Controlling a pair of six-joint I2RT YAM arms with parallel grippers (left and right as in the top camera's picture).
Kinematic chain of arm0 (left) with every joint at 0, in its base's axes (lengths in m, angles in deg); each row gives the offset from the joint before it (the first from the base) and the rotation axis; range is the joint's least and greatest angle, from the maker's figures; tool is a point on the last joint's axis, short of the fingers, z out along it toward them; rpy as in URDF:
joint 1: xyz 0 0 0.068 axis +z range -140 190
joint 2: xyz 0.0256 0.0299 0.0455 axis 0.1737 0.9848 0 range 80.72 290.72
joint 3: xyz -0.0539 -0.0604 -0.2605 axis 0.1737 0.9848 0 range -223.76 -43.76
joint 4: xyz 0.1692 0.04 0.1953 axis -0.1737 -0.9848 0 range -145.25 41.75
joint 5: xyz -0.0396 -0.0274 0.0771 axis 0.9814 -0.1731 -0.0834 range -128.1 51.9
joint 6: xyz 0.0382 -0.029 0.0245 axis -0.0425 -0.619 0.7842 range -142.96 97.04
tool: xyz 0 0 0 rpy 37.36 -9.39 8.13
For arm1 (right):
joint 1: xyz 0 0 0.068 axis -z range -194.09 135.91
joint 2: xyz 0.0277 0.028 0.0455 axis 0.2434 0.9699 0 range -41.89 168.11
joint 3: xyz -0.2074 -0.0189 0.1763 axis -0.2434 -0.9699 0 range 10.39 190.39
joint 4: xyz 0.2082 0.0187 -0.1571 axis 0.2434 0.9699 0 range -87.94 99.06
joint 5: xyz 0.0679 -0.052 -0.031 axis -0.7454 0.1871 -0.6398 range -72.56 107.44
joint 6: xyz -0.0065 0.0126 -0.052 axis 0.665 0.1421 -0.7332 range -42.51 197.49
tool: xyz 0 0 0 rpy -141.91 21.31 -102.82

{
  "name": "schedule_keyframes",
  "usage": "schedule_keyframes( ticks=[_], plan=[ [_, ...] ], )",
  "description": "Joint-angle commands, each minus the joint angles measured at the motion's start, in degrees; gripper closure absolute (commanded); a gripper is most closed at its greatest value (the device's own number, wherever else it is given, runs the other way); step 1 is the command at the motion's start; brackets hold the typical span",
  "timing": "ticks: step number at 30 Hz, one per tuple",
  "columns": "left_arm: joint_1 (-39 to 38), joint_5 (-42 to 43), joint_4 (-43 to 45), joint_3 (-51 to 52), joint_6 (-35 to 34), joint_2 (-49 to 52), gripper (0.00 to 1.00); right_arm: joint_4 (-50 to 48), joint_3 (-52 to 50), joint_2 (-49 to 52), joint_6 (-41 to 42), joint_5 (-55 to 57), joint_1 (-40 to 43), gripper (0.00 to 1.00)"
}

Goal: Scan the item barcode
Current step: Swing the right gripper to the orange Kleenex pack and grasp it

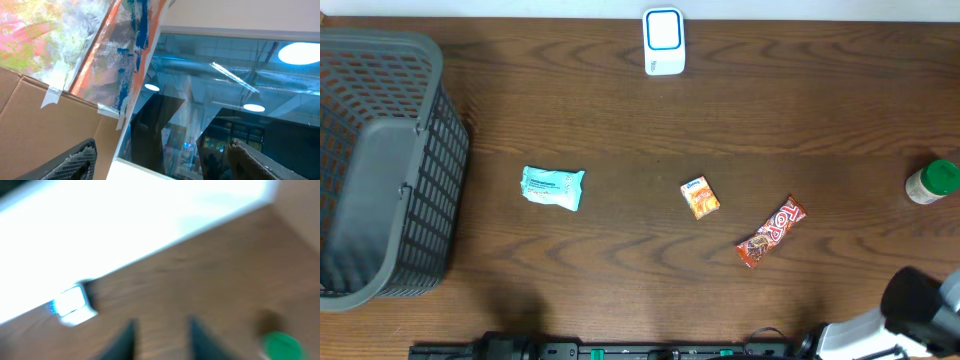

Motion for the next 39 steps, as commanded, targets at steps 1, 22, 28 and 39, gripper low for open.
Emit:
schedule_keyframes(
  ticks=[1,22,28,39],
  plan=[
    [0.2,-0.39,0.44,0.0,-0.04,-0.48,0.16,1.7,-1.29,2.78,0.57,-7.26,-5.66,0.95],
    [0.2,-0.39,0.44,-0.92,-0.04,-0.48,0.16,-22.1,-52.15,5.16,3.41,5.95,-35.85,0.52],
    [0.2,-0.39,0.42,-0.92,-0.04,-0.48,0.16,-29.07,-59.54,5.16,5.99,5.95,-37.75,0.99],
    [0.2,-0.39,0.39,-0.92,-0.07,-0.48,0.16,-21.81,-59.89,5.16,5.7,5.75,-39.32,0.01]
  ],
)
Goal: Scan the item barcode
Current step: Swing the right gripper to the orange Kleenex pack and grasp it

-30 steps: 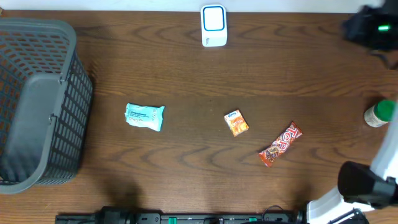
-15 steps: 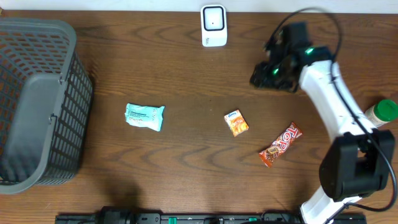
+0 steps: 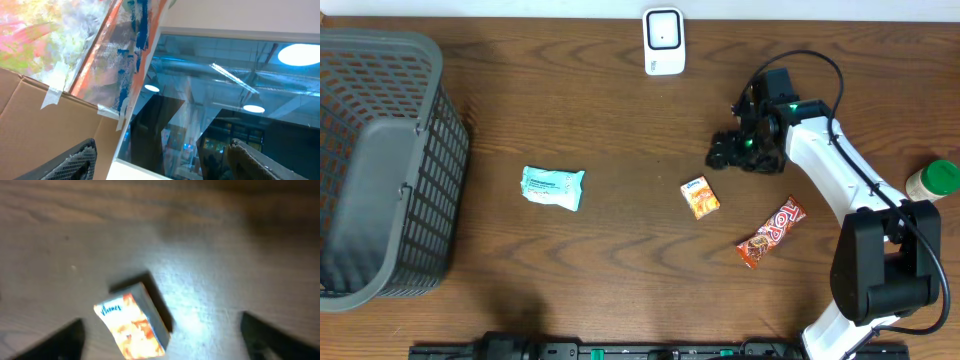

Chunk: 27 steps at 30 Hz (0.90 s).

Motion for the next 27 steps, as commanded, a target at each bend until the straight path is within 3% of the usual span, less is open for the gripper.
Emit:
schedule_keyframes(
  ticks=[1,5,10,12,17,19,21,25,27],
  plan=[
    [0.17,-0.39,0.26,-0.74,-0.07,-0.48,0.16,1.77,-0.2,-0.52,0.28,0.07,-2.14,0.01],
    [0.17,-0.39,0.28,-0.74,-0.07,-0.48,0.16,3.87,-0.22,-0.52,0.2,0.09,-4.81,0.01],
    [0.17,-0.39,0.26,-0.74,-0.07,-0.48,0.16,2.58,-1.7,-0.52,-6.51,2.62,-9.4,0.01],
    [0.17,-0.37,0.26,-0.74,-0.07,-0.48,0.16,2.14,-2.38,-0.52,1.03,5.16,-11.04,0.01],
    [0.17,-0.37,0.22,-0.74,-0.09,-0.48,0.16,4.02,-3.02,-0.52,33.7,5.38,-12.94,0.01],
    [0.17,-0.39,0.07,-0.74,-0.09,-0.48,0.16,3.39,-3.02,-0.52,41.81,4.57,-13.03,0.01],
    [0.17,-0.37,0.04,-0.74,-0.07,-0.48,0.16,0.5,-3.02,-0.52,47.32,3.89,-13.03,0.01],
    [0.17,-0.37,0.04,-0.74,-0.09,-0.48,0.16,0.22,-3.34,-0.52,41.44,7.85,-13.05,0.01],
    [0.17,-0.37,0.02,-0.74,-0.09,-0.48,0.16,1.38,-4.26,-0.52,47.82,7.74,-13.05,0.01]
  ],
)
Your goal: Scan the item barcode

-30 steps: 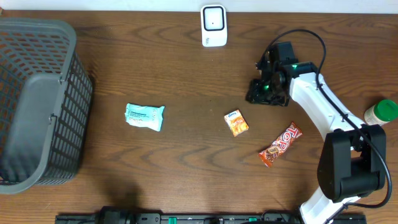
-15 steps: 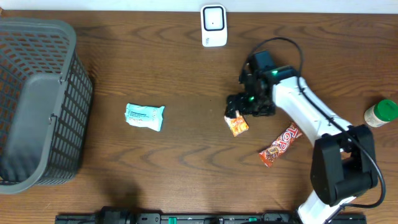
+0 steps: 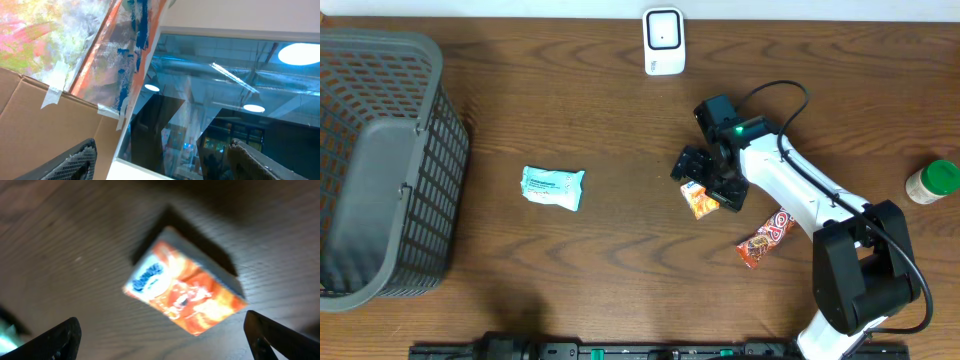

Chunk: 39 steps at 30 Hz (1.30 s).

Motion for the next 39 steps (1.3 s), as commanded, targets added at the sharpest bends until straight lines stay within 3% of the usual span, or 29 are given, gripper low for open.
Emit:
schedule_keyframes(
  ticks=[1,7,11,15,27,39],
  plan=[
    [0.17,-0.37,0.2,-0.74,-0.09,-0.48,0.16,1.73,-1.75,-0.52,12.5,2.14,-0.46,0.01],
    [0.17,-0.37,0.04,-0.74,-0.09,-0.48,0.16,1.05,-6.58,-0.52,29.68,2.23,-0.57,0.01],
    [0.17,-0.37,0.02,-0.74,-0.09,-0.48,0.16,-2.54,-9.09,-0.52,34.03,3.32,-0.52,0.01],
    [0.17,-0.37,0.0,-0.74,-0.09,-0.48,0.16,-8.09,-10.32,-0.52,32.96,3.63,-0.5,0.01],
    [0.17,-0.37,-1.03,-0.72,-0.09,-0.48,0.16,-8.33,-10.05,-4.17,26.14,-5.05,-0.39,0.01],
    [0.17,-0.37,-1.05,-0.68,-0.09,-0.48,0.16,-15.41,-10.05,-5.95,26.12,5.53,-0.33,0.01]
  ],
)
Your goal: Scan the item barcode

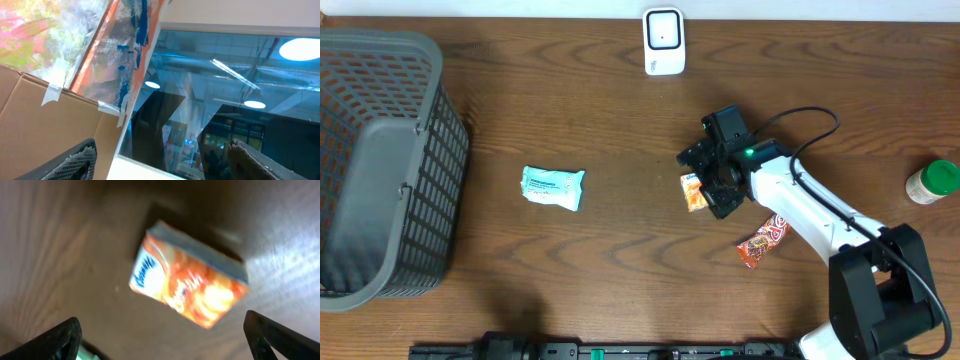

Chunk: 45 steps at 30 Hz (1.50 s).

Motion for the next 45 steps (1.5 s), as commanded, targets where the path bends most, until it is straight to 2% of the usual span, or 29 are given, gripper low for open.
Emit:
schedule_keyframes(
  ticks=[1,20,25,29,33,35,40,43,45],
  plan=[
    [0.17,-0.37,0.11,-0.68,-0.09,-0.48,0.16,-0.22,-0.26,1.33,-0.63,3.8,-0.15,0.01],
    [0.17,-0.37,-0.11,-0.68,-0.09,-0.48,0.16,-4.02,-0.26,9.14,4.22,1.44,-0.15,0.01],
    [0.17,-0.37,-0.11,-0.68,-0.09,-0.48,0.16,-4.11,-0.26,10.95,-1.33,1.84,-0.15,0.01],
    [0.17,-0.37,-0.13,-0.68,-0.09,-0.48,0.16,-4.2,-0.26,10.95,-6.73,2.45,-0.15,0.13],
    [0.17,-0.37,-0.11,-0.68,-0.09,-0.48,0.16,-4.02,-0.26,10.95,-8.39,2.54,-0.15,0.2],
    [0.17,-0.37,-0.11,-0.68,-0.09,-0.48,0.16,-4.07,-0.26,10.95,-8.63,2.73,-0.13,0.27],
    [0.17,-0.37,-0.11,-0.68,-0.09,-0.48,0.16,-5.77,-0.26,10.95,-13.73,2.75,-0.15,0.29],
    [0.17,-0.37,-0.11,-0.68,-0.09,-0.48,0.16,-5.95,-0.24,10.95,-16.39,2.75,-0.15,0.23],
    [0.17,-0.37,-0.13,-0.68,-0.09,-0.48,0.16,-5.88,-0.26,10.95,-20.02,2.75,-0.15,0.23]
  ],
)
